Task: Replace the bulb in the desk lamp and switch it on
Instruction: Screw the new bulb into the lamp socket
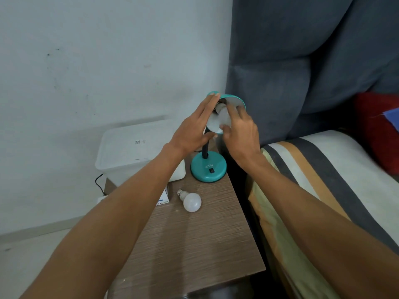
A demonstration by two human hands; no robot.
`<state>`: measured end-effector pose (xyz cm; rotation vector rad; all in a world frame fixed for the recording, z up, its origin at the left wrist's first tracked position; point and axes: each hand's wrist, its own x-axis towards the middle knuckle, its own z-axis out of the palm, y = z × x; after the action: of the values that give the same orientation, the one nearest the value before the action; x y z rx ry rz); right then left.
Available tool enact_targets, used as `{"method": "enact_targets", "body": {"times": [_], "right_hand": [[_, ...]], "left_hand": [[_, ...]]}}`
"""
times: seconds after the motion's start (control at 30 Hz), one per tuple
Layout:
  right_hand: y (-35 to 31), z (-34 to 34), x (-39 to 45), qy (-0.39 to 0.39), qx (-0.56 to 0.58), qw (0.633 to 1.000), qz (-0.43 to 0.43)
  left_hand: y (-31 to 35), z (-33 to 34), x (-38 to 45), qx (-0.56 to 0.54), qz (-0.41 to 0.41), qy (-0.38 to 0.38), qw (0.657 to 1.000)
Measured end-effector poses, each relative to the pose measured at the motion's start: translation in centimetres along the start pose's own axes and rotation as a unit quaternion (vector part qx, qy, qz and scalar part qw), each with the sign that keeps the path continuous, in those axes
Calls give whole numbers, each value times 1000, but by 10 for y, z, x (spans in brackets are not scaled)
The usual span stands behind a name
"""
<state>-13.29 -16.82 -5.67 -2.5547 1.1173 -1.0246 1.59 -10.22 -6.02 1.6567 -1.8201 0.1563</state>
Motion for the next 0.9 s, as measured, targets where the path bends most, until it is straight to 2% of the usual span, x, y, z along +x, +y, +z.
{"method": "enact_targets", "body": {"times": [0.1, 0.17, 0.33, 0.47, 0.67, 0.8, 0.9], "right_hand": [[-11, -4, 3, 10, 102, 984, 144], [-18, -6, 4, 27, 138, 974, 178], [-24, -8, 2, 55, 152, 979, 124], [-17, -3, -3, 18, 116, 991, 64], [-17, -7, 6, 18, 115, 978, 172], [-19, -5, 2, 49, 103, 989, 94], [-17, -3, 1, 37, 99, 993, 54]], "left_hand": [[1, 3, 1, 6, 0, 2, 1000], [0, 5, 1, 8, -4, 6, 1000], [-2, 4, 0, 14, -6, 1, 1000], [-4, 2, -1, 8, -9, 0, 1000], [-4, 2, -2, 7, -10, 2, 1000], [-3, 2, -1, 15, -6, -3, 1000], [-2, 2, -2, 16, -5, -2, 1000]]}}
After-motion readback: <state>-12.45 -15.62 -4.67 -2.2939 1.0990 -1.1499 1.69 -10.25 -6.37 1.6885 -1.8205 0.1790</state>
